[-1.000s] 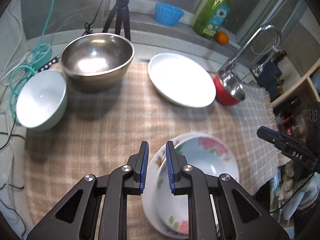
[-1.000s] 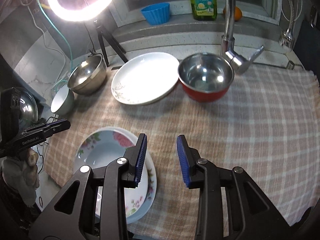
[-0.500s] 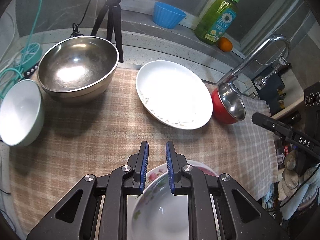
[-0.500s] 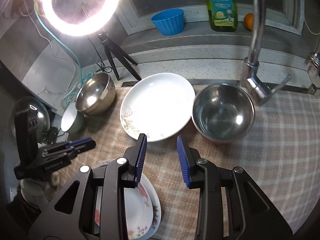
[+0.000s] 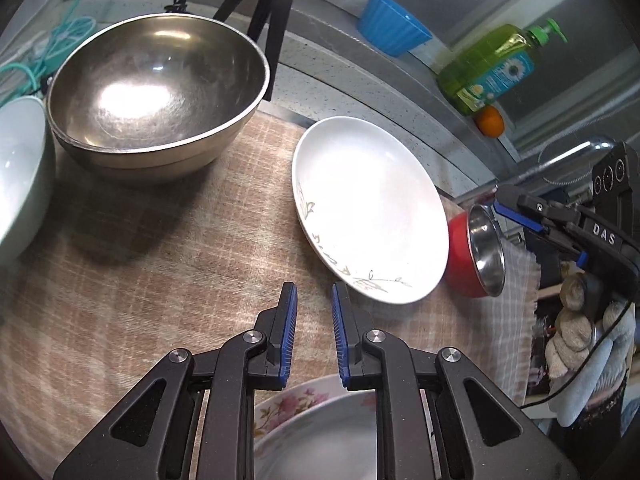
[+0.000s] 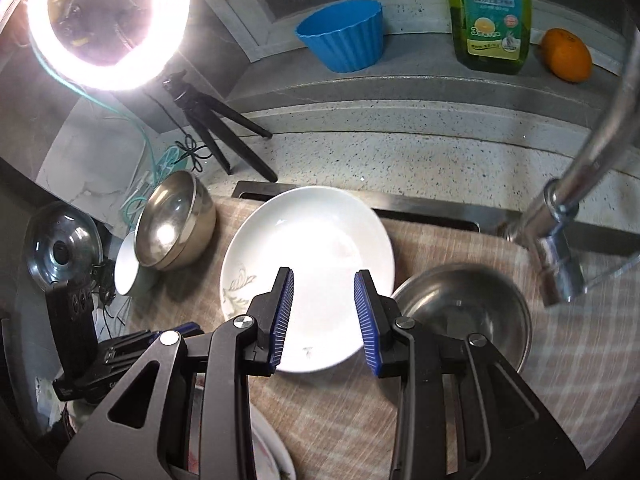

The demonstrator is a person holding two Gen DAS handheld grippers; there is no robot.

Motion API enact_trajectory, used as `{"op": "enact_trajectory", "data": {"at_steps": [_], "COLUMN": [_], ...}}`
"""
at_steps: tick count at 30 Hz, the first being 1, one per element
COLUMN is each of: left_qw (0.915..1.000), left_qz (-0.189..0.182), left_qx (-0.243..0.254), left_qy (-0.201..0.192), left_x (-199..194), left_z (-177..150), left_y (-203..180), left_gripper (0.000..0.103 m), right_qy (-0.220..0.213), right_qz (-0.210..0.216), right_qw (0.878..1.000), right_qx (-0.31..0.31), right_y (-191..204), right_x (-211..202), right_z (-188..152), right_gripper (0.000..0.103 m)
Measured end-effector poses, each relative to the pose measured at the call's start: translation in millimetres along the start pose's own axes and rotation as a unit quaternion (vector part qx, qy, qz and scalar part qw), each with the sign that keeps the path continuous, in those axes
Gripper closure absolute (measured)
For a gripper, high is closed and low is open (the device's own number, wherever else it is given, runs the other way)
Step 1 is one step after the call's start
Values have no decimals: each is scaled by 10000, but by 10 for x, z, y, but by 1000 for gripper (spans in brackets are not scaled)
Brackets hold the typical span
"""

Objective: Organize plates and bowls
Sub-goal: 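Move both grippers to the plain white plate rim and close on it, then lift the plain white plate with both grippers and carry it toward the stack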

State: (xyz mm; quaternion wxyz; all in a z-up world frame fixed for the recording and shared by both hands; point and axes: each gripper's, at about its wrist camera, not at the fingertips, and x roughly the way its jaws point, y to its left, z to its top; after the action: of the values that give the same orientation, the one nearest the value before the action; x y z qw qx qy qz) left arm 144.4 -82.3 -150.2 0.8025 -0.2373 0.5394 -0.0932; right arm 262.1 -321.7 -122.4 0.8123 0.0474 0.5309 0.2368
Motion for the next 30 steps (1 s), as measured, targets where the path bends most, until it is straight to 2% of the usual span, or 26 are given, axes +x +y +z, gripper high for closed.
{"op": "enact_trajectory", "data": {"at_steps": [4, 12, 21, 30], "left_qw": [9998, 9995, 9993, 9989], "left_qz": [-72, 26, 122, 192], "left_qx": [-211, -308, -357, -424], "left_qy": [-15, -46, 15, -91], "left_x": [57, 168, 273, 241], "left_z": [41, 143, 212, 219], "left_y": [12, -17, 11, 45], "left_gripper": [88, 88, 88, 86], "right_qy": [224, 569, 748, 914], "right_qz": [-118, -318, -494, -532], "right_qw": [9997, 9979, 9959, 9942], "right_qx": [-13, -27, -101, -210], "right_y": [-116, -255, -322, -278], "right_x": [210, 598, 799, 934], "right_z": [217, 388, 478, 460], "right_gripper": [71, 71, 71, 71]}}
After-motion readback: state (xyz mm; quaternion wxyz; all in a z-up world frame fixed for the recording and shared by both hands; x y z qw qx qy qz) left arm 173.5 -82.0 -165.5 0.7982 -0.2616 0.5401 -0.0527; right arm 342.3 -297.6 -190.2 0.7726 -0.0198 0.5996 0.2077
